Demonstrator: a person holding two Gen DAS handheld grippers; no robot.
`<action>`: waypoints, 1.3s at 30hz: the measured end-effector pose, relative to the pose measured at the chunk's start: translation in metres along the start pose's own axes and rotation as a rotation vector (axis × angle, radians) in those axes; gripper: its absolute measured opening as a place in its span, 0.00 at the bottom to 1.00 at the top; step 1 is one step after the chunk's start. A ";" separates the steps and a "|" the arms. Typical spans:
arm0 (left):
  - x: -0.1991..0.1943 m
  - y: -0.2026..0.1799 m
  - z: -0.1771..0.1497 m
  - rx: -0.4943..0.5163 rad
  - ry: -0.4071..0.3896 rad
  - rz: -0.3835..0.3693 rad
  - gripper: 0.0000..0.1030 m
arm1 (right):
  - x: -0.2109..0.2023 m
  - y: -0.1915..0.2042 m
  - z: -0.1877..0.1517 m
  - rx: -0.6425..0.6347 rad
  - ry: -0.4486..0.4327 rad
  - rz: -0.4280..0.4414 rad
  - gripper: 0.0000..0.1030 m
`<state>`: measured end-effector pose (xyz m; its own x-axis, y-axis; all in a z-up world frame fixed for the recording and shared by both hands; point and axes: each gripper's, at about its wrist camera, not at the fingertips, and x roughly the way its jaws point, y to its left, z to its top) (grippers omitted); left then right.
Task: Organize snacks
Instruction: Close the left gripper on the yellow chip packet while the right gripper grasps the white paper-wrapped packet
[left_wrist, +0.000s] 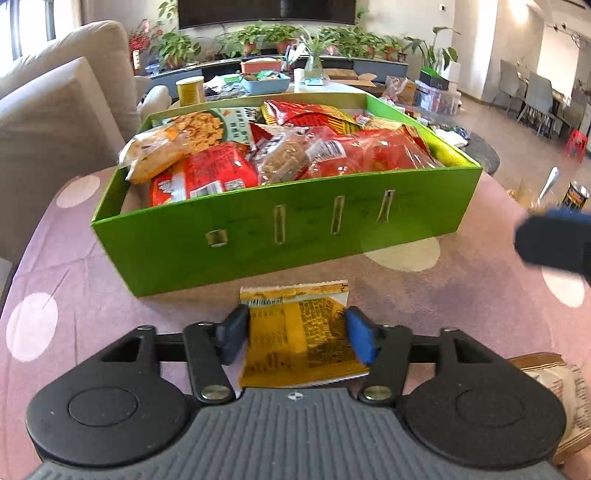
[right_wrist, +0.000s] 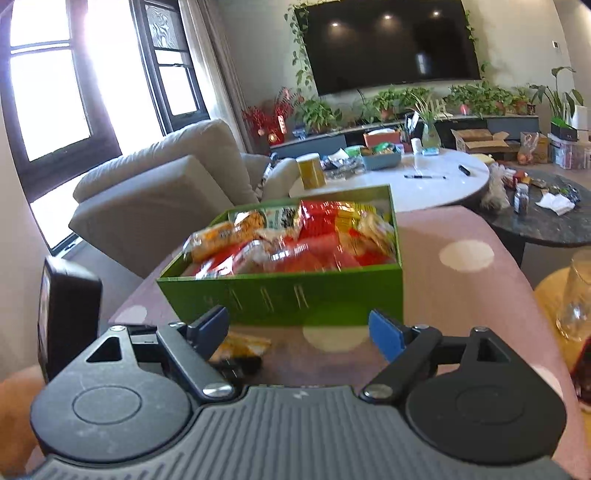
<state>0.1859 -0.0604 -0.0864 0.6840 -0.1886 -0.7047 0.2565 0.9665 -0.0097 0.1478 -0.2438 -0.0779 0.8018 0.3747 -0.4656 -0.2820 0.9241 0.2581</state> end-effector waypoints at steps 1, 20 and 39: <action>-0.003 0.001 -0.001 0.000 -0.009 0.016 0.49 | -0.001 -0.001 -0.002 0.004 0.006 -0.006 0.74; -0.098 0.016 -0.051 -0.117 -0.162 0.026 0.49 | -0.028 0.010 -0.047 0.094 0.085 -0.159 0.74; -0.139 0.010 -0.080 -0.129 -0.222 0.003 0.49 | -0.034 0.025 -0.072 0.110 0.120 -0.252 0.77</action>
<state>0.0388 -0.0111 -0.0456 0.8214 -0.2054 -0.5320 0.1748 0.9787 -0.1079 0.0757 -0.2286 -0.1161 0.7696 0.1468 -0.6214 -0.0181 0.9778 0.2087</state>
